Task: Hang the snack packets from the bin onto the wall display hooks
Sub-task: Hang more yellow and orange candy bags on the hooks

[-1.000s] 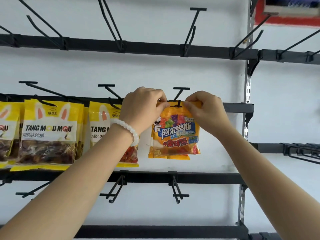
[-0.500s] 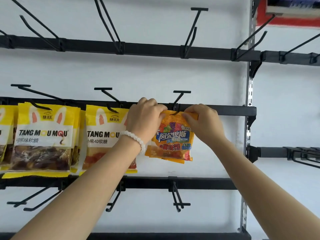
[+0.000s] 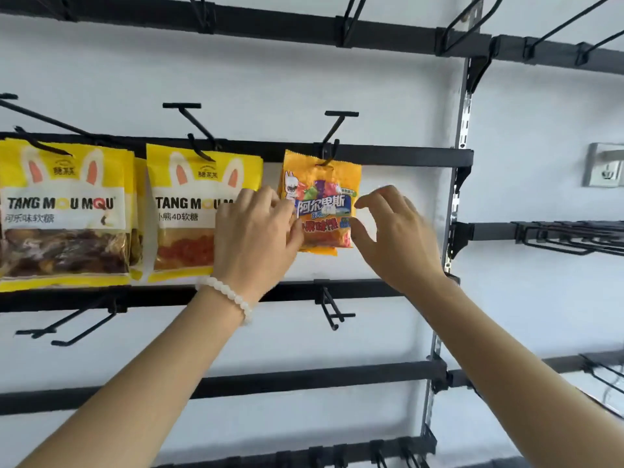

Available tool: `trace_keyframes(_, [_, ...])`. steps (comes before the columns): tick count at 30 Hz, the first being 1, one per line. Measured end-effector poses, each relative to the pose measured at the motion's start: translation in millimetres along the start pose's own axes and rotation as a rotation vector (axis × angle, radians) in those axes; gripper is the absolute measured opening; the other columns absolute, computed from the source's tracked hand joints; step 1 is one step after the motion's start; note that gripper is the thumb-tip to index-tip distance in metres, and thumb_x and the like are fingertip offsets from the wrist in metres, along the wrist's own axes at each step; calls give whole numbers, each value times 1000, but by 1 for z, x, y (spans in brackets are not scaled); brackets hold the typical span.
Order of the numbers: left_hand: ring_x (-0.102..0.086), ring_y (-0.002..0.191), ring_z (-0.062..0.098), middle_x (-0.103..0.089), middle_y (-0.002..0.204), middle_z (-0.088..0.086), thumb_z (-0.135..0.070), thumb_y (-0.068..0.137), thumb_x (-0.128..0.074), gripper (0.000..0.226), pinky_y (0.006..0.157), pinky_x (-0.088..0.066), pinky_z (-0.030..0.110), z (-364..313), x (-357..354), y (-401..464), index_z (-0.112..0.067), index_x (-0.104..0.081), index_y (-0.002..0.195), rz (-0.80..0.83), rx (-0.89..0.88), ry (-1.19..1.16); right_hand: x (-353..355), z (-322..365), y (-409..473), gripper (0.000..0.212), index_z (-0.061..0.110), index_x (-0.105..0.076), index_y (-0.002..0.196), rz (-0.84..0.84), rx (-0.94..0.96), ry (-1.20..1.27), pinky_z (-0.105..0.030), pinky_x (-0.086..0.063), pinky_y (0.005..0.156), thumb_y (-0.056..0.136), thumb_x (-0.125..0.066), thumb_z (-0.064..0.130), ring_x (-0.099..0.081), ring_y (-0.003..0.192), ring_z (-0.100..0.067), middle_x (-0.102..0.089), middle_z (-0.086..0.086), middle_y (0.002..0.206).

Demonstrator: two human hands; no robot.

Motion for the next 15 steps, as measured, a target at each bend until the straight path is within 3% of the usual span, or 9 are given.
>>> trace_keyframes(3, [-55, 83, 26, -62, 89, 3, -35, 85, -48, 28, 62, -33, 33, -8, 5, -48, -15, -67, 88, 115, 18, -17, 4, 23, -39, 26, 12, -64, 94, 93, 43, -52, -24, -32, 57, 85, -48, 31, -60, 78, -28, -63, -5, 91])
trace_keyframes(8, [-57, 90, 24, -64, 95, 0, -39, 84, -39, 36, 71, -39, 37, -17, 37, -133, -20, -68, 92, 306, 138, -56, 18, 62, -111, 27, 14, -65, 93, 272, 45, -75, -30, -45, 59, 85, -47, 32, -61, 80, -27, -64, -2, 90])
trace_keyframes(15, [-60, 88, 23, -65, 93, -1, -41, 84, -39, 36, 75, -41, 40, -23, 110, -242, -21, -67, 94, 414, 320, -59, 48, 118, -214, 32, 13, -65, 95, 447, 28, -17, -36, -50, 65, 85, -44, 35, -61, 81, -27, -64, -3, 93])
Point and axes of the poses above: each hand's wrist, its own y-axis towards the middle knuckle, its own x-axis out of the back of the hand, z = x × y, the point moved 9 cm from there along y, towards the middle knuckle
